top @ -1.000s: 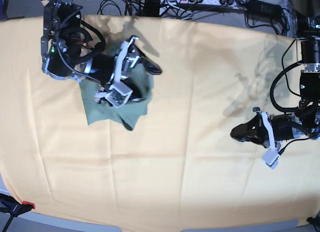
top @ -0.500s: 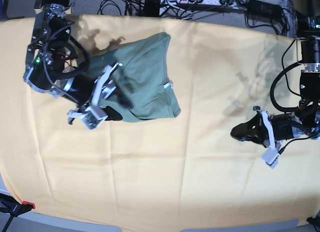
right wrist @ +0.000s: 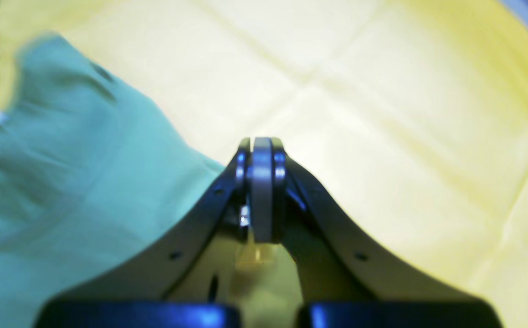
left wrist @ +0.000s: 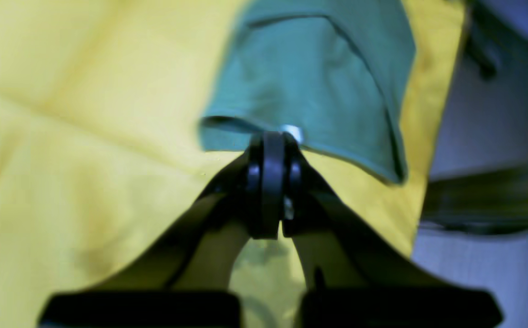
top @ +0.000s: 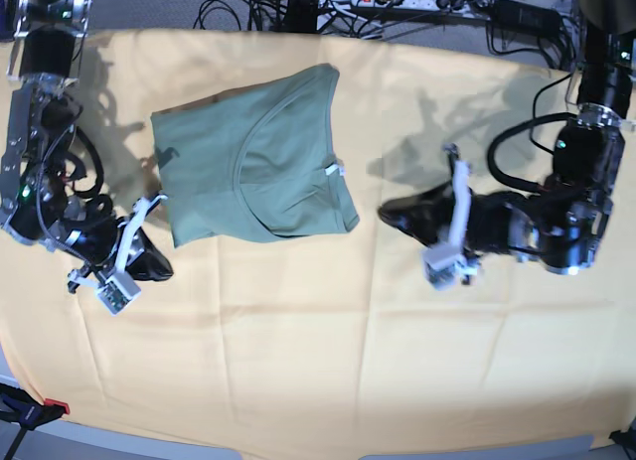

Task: Fold the T-shirt properly
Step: 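Grasp the folded bundle edges with both grippers and tuck them inward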

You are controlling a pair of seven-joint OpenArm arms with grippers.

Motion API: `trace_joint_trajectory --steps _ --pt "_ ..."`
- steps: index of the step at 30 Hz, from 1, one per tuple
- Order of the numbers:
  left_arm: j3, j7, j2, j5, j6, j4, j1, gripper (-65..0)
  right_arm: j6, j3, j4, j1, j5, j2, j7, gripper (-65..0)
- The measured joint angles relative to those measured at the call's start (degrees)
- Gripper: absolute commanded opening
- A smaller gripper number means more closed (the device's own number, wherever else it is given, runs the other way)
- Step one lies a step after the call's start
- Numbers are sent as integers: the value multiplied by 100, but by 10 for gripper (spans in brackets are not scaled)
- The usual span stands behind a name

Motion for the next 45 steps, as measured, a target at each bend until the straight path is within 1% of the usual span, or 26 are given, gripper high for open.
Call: trace_joint_trajectory --steps 1,3,5,6,8,11,14,15,17,20,23,25,26,29,30,31,33,35,37,39,41,43,45 --pt "219 -142 0 133 2 96 4 -650 -4 -114 -214 131 -31 111 -22 -650" --pt "675 -487 0 166 2 240 -9 -650 -11 -404 -588 382 103 297 -63 -650" --pt "1130 -629 55 192 -2 387 -15 -650 -9 -730 -861 605 216 319 -131 -650" --pt "1344 -608 138 271 0 426 -11 -650 -7 -905 -994 695 212 304 -136 -650" --pt "1790 -599 391 721 0 431 -2 -650 -2 -1161 -1217 811 146 275 -155 -650" --pt "2304 -595 750 1182 0 431 68 -650 -4 -1342 -1427 964 -46 297 -155 -650" --pt "2667 -822 1064 1700 48 431 107 -650 -9 -1403 -1578 1032 -46 308 -138 -650" --pt "2763 -863 1134 1840 164 431 142 -650 -7 -1429 -1648 1027 -44 297 -127 -650" --pt "2920 -846 1314 2146 216 431 240 -650 -4 -1469 -1827 999 -74 289 -133 -650" --pt "2981 -837 1609 2535 212 426 396 -650 -7 -1471 -1974 999 -291 280 -140 -650" --pt "2981 -883 1751 2857 470 426 490 -650 -9 -1504 -1974 1005 -254 297 -111 -650" --pt "2970 -949 1746 3097 518 426 590 -650 -9 -1641 -1974 1016 -214 306 -111 -650" --pt "2970 -992 1733 3204 614 420 647 -650 -7 -1746 -1974 1014 -197 304 -101 -650" --pt "2970 -1047 1738 3412 695 313 730 -650 -9 -2181 -1974 1047 -236 293 -92 -650" --pt "2970 -1069 1740 3480 772 245 739 -650 -7 -2323 -1974 1080 -345 291 -85 -650" --pt "2973 -1078 1751 3532 758 153 743 -650 -4 -2433 -1974 1113 -503 293 -11 -650" --pt "2970 -1169 1742 3711 758 13 739 -650 -4 -2520 -1974 1198 -658 293 116 -650" --pt "2970 -1196 1735 3720 754 -111 739 -650 -7 -2527 -1971 1239 -599 291 212 -650" --pt "2970 -1281 1753 3703 758 -219 737 -650 -7 -2527 -1974 1215 -592 293 184 -650" --pt "2970 -1331 1764 3836 754 -273 730 -650 -4 -2527 -1974 1187 -590 293 94 -650" --pt "2970 -1384 1770 4019 717 -273 721 -650 -9 -2527 -1974 1189 -389 319 -76 -650" --pt "2973 -1397 1746 4024 715 -275 664 -650 -4 -2527 -1971 1172 76 411 -83 -650" --pt "2973 -1368 1722 4028 715 -280 573 -650 -9 -2524 -1923 1075 365 520 -70 -650"
